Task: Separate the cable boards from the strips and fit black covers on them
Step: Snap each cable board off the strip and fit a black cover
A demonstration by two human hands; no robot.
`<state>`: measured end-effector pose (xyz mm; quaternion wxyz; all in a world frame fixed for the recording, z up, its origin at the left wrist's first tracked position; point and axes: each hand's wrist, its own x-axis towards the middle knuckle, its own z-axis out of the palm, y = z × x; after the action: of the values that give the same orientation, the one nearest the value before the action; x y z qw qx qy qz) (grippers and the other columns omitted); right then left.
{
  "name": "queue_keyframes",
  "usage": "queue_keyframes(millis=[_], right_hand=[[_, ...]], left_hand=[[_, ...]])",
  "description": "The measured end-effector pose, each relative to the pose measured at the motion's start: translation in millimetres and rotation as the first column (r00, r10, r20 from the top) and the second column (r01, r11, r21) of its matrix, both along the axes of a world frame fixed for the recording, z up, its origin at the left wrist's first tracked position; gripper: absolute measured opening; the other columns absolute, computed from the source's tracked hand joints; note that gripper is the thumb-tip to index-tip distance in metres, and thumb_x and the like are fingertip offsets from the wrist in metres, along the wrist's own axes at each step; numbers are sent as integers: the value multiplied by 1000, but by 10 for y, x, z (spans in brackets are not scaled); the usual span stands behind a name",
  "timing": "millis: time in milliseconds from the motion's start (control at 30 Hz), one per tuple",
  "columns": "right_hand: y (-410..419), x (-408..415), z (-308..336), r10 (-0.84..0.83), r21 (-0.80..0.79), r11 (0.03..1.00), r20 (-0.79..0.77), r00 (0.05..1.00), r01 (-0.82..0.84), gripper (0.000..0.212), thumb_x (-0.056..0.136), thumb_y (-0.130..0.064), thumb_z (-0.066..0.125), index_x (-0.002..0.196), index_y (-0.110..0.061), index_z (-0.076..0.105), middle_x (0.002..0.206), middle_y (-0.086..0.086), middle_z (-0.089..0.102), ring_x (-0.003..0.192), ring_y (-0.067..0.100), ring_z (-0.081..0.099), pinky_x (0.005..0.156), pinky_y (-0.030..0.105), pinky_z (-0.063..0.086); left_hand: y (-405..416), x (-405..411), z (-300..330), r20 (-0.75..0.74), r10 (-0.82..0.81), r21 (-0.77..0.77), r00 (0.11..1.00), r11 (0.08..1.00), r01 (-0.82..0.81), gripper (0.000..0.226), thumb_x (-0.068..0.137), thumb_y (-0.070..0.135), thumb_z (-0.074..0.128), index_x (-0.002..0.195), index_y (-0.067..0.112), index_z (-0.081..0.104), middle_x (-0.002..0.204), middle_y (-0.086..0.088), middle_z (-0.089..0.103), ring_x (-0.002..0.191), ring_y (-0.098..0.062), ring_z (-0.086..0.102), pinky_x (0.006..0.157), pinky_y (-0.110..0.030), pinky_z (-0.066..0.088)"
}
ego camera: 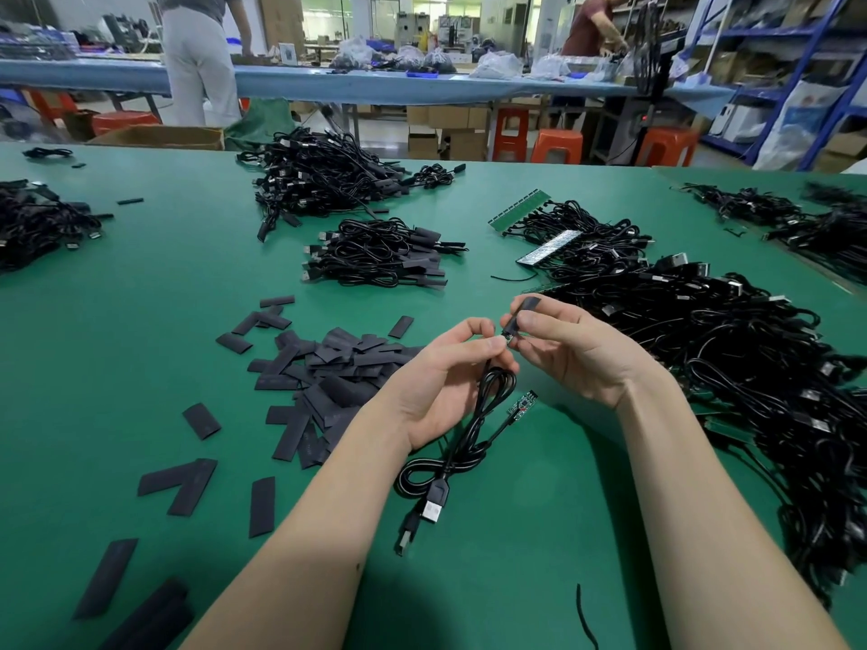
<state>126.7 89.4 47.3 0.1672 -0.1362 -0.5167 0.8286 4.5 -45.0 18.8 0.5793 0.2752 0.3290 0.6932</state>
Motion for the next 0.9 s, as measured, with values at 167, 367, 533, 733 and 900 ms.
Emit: queue_keyframes(millis=[167,367,533,733,900], right_hand=[[-38,-56,-33,-42,40,998,-20,999,43,13,78,-7,67,91,-10,71,85,5,75,73,11,72,69,15,56],[-90,-91,-66,-49,72,996,-25,999,50,9,78,-10,72,83,-16,76,88,7,76,75,11,72,71,16,56],[-114,-121,-77,-45,89,995,-17,999,46,9,79,-12,76,85,-19,78,95,10,77,78,12,73,72,16,57],[-137,-139,-85,-67,120,991,2,998,67,10,76,-12,76,81,-20,79,92,9,78,79,12,74,70,15,56],[-138,-145,-92,-66,130,990,22,998,63,10,74,-11,78,81,-18,80,90,9,76,73,13,73,70,14,56]], left_hand=[[4,13,38,95,15,-28,995,1000,-13,10,86,9,61,95,11,58,74,-3,58,68,-15,58,76,-27,51],[24,31,38,108,54,-79,993,996,-45,14,77,14,59,87,11,69,68,-2,50,60,-15,53,65,-26,53],[24,0,22,151,39,-87,988,996,-26,17,75,15,59,79,13,75,66,0,48,60,-13,51,64,-25,51],[24,-4,14,146,45,-97,988,995,-31,16,75,13,57,84,11,71,65,0,47,58,-13,48,64,-25,50],[13,-12,18,163,54,-83,985,996,-41,16,75,10,55,77,9,71,66,-4,49,58,-15,50,65,-25,50]])
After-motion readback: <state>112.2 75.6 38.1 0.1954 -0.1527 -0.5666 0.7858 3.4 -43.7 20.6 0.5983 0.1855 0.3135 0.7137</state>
